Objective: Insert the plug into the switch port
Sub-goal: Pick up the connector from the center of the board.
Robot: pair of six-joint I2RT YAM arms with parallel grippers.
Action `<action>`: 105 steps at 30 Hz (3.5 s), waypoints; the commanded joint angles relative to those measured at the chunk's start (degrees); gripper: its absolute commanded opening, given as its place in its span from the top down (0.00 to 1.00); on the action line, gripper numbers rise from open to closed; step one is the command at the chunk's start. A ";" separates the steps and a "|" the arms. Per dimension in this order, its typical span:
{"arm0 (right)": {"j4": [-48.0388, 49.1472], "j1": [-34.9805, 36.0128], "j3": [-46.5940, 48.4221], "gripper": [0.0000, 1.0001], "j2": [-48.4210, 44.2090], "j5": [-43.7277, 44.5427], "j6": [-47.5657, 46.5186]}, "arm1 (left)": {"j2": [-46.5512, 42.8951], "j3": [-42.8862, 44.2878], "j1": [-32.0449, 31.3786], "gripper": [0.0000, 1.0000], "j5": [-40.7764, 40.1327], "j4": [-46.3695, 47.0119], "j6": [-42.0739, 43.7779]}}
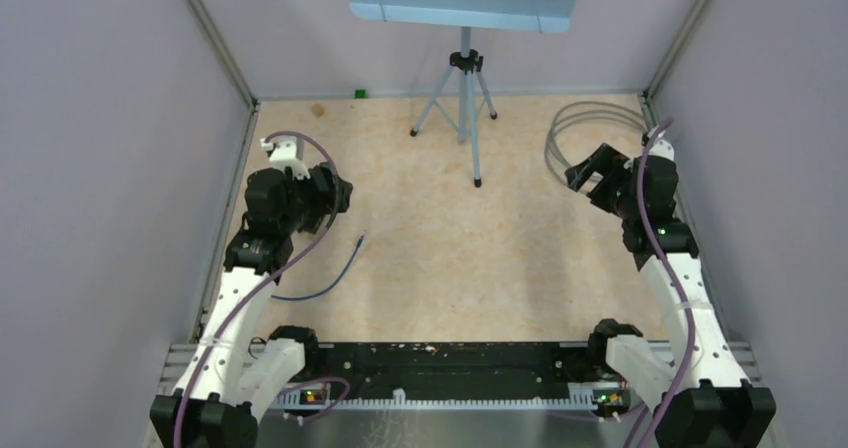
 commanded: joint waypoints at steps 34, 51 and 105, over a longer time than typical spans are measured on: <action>2.58 -0.06 31.53 0.13 42.98 6.83 -3.41 | 14.04 7.11 0.26 0.01 -8.76 -8.66 -4.37; 16.57 42.66 1.00 0.14 25.31 24.44 9.86 | 15.87 10.03 0.39 0.01 -15.26 -16.55 -10.79; 70.53 55.89 7.62 1.00 61.49 12.02 15.48 | 22.06 16.61 9.60 0.01 -12.58 -11.32 -7.59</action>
